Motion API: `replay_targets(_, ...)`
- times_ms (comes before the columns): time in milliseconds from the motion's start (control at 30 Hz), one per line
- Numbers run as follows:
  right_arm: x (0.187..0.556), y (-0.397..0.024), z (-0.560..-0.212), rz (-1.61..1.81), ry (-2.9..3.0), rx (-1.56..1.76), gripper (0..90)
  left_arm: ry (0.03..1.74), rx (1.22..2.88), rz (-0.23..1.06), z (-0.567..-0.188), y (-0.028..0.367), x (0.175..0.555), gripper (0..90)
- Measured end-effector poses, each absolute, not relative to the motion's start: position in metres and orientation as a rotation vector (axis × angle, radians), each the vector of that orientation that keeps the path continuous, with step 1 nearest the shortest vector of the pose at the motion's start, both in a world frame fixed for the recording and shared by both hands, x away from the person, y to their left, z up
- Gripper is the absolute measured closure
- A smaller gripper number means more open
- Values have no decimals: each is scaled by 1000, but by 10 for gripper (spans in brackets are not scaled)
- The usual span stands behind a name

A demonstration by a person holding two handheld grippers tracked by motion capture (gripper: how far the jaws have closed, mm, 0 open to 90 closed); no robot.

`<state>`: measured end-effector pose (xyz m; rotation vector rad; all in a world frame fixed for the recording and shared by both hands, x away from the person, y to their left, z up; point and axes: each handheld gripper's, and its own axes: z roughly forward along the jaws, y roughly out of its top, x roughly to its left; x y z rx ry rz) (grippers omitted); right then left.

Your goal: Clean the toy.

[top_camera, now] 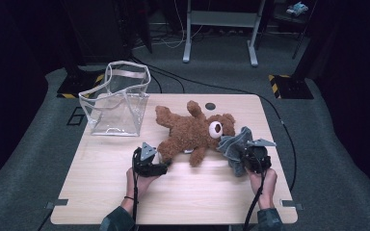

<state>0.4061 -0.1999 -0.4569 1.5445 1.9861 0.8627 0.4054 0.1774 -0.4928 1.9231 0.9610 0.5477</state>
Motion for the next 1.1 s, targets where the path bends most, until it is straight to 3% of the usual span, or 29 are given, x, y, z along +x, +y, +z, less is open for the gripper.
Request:
replay_targets(533, 396, -238, -466, 845, 1889, 1642, 800, 814, 2024, 489, -490, 94, 409, 185)
replay_targets(800, 395, -242, -468, 847, 1888, 1655, 799, 801, 2101, 493, -504, 59, 424, 256)
replay_targets(933, 394, -242, -470, 848, 1891, 1657, 799, 838, 2130, 540, -509, 51, 430, 357)
replay_targets(1100, 394, -242, -470, 854, 1890, 1663, 799, 839, 2128, 544, -512, 51, 437, 651)
